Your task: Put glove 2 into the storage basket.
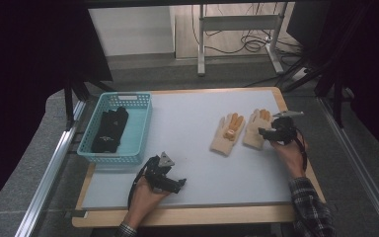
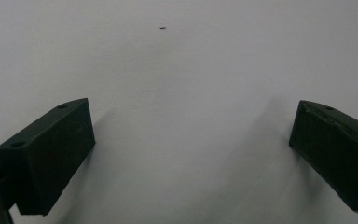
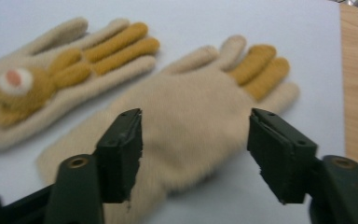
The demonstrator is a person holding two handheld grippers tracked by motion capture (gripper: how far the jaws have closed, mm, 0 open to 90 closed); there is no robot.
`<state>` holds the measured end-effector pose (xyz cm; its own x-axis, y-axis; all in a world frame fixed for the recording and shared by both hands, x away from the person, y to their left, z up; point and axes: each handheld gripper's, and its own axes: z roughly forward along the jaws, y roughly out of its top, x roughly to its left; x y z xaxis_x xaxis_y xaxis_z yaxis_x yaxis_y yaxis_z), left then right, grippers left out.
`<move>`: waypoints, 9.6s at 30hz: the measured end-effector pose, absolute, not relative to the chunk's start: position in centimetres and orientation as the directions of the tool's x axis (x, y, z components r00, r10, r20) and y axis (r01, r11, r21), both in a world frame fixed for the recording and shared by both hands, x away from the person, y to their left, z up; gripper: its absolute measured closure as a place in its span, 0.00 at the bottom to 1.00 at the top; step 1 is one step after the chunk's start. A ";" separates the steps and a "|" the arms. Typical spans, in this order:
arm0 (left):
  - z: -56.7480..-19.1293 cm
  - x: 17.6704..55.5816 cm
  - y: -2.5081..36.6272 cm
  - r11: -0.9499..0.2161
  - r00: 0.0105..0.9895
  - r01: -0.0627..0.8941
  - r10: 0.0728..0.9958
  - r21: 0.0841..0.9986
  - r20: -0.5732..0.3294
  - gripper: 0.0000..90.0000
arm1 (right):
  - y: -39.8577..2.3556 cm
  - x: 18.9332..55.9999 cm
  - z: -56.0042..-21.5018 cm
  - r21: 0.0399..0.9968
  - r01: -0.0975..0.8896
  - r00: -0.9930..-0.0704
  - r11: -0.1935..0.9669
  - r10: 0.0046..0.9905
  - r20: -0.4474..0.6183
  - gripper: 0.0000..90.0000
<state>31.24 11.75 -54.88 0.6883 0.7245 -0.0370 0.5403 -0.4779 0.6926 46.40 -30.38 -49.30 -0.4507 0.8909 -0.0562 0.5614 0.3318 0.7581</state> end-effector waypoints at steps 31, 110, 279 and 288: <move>-54.9 31.2 11.8 -0.478 0.688 0.541 0.725 0.693 -0.037 0.00 | -28.3 47.6 -50.1 0.751 0.585 -0.461 0.305 0.888 -0.002 0.61; -54.9 31.2 11.8 -0.480 0.689 0.540 0.724 0.692 -0.035 0.00 | -18.4 45.6 -51.3 0.702 0.599 -0.543 0.385 0.840 0.003 0.44; -55.2 28.7 17.0 -0.391 0.582 0.598 0.812 0.699 -0.043 0.03 | -14.5 34.6 -51.8 0.732 0.348 -0.849 0.586 0.528 -0.018 0.40; -55.2 28.7 17.0 -0.391 0.582 0.598 0.812 0.699 -0.044 0.03 | -18.1 35.1 -51.2 0.748 0.372 -0.810 0.549 0.585 -0.026 0.20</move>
<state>28.72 16.98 -55.23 0.5818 0.8122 -0.0435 0.5984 -0.3912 0.6992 35.14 -18.09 -51.16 -0.8104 0.5852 -0.0263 0.3723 0.5491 0.7483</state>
